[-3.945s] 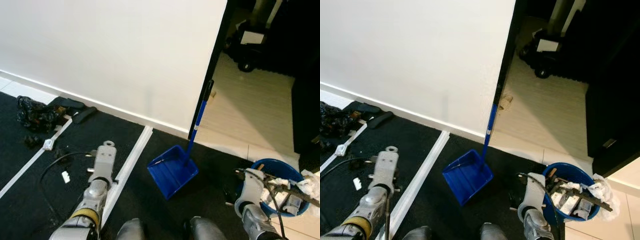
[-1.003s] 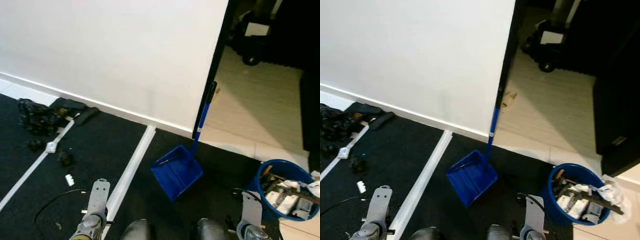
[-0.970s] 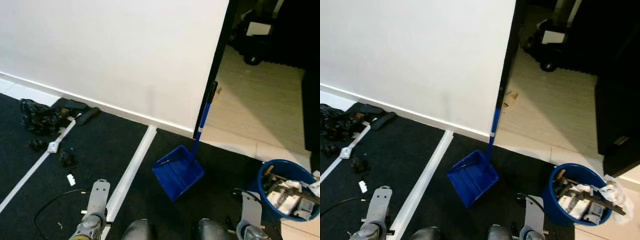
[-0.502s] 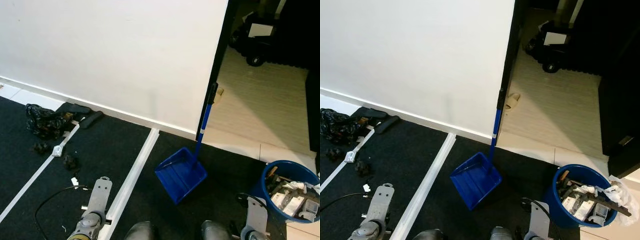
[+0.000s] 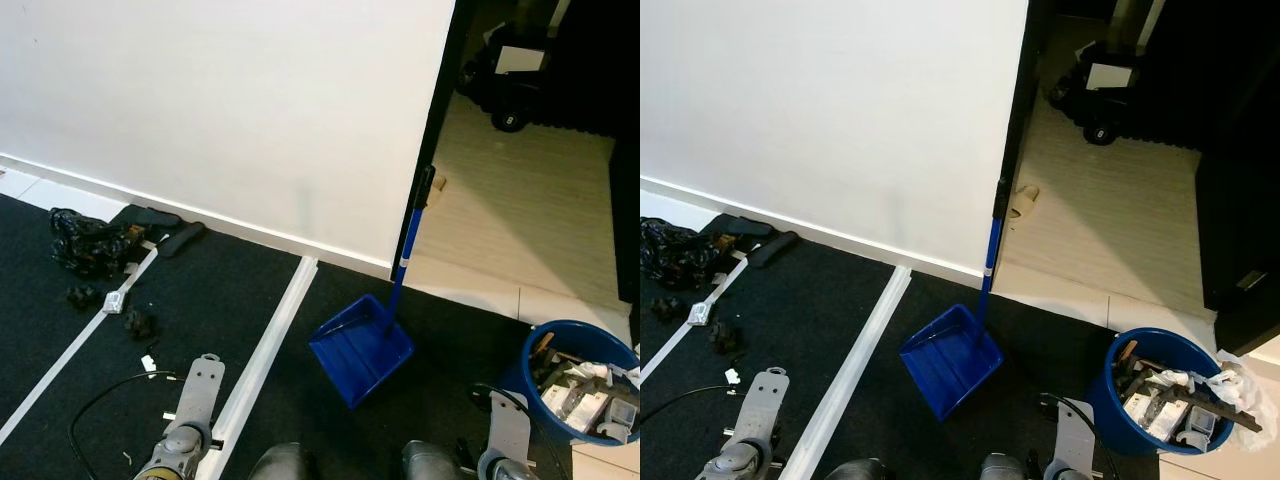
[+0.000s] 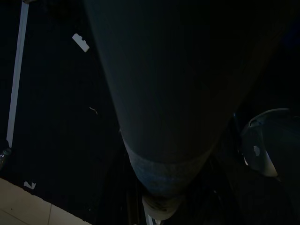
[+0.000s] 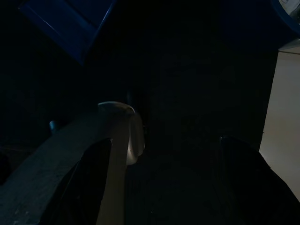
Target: Sweep floor
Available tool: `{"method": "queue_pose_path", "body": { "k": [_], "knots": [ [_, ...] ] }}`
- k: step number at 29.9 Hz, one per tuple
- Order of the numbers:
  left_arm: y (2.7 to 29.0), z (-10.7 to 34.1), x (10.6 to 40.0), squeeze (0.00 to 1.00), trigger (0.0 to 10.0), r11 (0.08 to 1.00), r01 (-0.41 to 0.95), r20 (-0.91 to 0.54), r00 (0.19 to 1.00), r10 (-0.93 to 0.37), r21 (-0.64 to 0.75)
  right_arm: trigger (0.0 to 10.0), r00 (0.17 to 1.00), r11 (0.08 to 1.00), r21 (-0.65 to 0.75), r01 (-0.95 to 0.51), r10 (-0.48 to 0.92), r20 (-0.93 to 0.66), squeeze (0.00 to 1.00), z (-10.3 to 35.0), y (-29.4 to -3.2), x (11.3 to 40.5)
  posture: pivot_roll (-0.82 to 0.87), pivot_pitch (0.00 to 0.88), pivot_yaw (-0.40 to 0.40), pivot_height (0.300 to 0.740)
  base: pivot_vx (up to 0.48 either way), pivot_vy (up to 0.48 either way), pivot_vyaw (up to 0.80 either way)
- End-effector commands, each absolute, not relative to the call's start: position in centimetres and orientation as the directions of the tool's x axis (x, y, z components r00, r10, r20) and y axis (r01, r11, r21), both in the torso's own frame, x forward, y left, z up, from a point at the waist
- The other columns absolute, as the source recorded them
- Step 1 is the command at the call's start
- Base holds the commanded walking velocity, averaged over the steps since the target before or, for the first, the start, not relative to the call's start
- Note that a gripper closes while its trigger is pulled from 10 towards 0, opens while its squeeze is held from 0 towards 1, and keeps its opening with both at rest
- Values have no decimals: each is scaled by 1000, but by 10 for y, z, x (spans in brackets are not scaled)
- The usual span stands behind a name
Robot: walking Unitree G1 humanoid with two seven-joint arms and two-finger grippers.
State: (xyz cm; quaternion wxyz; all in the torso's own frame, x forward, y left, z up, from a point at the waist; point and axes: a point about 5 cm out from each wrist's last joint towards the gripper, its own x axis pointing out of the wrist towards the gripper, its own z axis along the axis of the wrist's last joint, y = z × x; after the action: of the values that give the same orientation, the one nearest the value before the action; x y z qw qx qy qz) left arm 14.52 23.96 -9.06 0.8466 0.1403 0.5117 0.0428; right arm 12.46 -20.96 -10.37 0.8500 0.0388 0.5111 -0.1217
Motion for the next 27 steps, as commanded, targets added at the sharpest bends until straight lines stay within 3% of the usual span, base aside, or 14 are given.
{"method": "queue_pose_path", "body": {
  "k": [1, 27],
  "knots": [
    [247, -90, 144, 0, 10000, 947, 85, -860, 450, 240, 308, 10000, 441, 969, -56, 240, -161, -883, 0, -104, -207, 125, 64, 0, 3, 740, 0, 0, 0],
    [248, -87, 150, 0, 10000, 953, 25, -849, 460, 258, 303, 10000, 440, 974, -72, 214, -161, -883, 0, -104, -208, 126, 69, 0, -5, 740, 0, 0, 0]
  ]
}}
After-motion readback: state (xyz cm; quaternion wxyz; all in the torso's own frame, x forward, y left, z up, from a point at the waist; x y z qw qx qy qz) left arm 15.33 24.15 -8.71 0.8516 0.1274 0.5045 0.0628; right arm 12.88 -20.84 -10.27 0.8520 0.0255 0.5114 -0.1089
